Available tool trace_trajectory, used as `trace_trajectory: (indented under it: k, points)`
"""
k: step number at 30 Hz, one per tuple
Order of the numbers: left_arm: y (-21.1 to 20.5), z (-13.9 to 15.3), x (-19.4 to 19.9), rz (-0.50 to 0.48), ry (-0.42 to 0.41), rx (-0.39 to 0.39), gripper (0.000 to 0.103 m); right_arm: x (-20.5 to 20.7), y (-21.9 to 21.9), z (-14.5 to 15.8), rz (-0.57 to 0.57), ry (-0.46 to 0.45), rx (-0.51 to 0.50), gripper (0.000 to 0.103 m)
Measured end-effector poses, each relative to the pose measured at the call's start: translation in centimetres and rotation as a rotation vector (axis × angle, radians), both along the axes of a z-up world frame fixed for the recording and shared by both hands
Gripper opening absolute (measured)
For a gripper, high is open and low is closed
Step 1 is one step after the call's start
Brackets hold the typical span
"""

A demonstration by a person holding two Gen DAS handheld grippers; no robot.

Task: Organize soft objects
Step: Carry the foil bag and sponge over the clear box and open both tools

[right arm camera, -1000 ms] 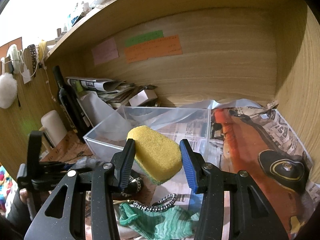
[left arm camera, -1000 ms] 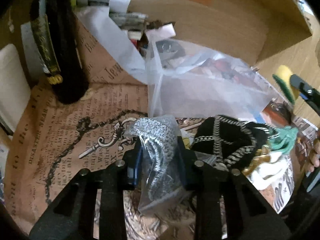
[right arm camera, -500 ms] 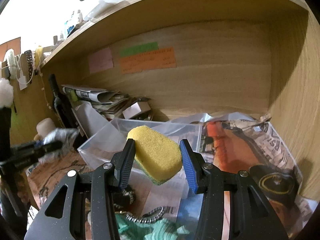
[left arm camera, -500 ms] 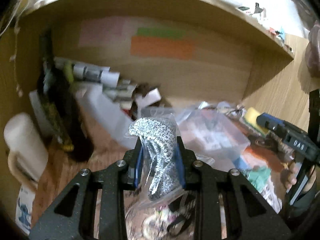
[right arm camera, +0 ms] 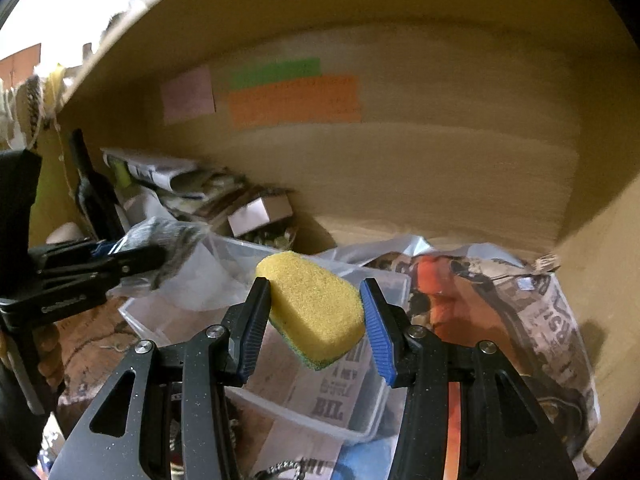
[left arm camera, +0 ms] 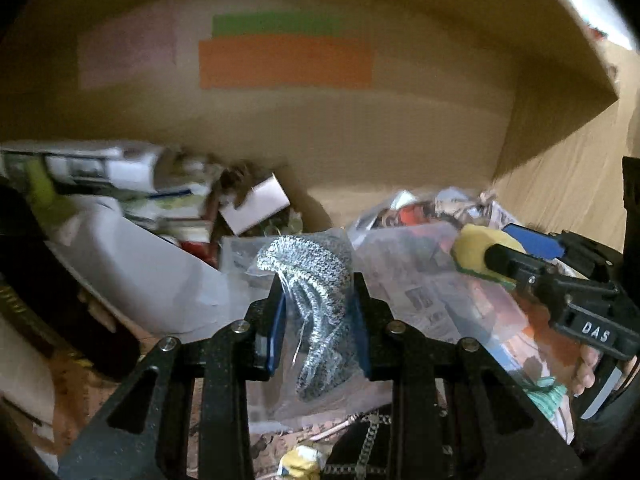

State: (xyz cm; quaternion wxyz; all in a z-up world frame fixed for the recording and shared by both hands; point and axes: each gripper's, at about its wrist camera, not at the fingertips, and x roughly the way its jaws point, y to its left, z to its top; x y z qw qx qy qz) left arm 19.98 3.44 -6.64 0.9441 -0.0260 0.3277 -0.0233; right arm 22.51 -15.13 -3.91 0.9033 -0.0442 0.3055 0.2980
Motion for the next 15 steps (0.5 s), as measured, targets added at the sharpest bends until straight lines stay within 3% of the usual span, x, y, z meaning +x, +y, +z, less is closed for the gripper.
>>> trace_trajectory:
  k: [6,12,15]
  points:
    - [-0.7,-3.0,3.4,-0.028,0.126,0.007,0.029,2.4,1.6,-2.5,0.036,0.100,-0.076,0.044]
    - [-1.0,-4.5,4.1,-0.038,0.178,0.010,0.033,2.8,1.9,-3.2,0.051,0.117,-0.096,0.046]
    - [-0.7,-3.8,3.6,-0.021,0.149,-0.003,0.052,2.3,1.4,-2.4,0.032,0.080,-0.084,0.068]
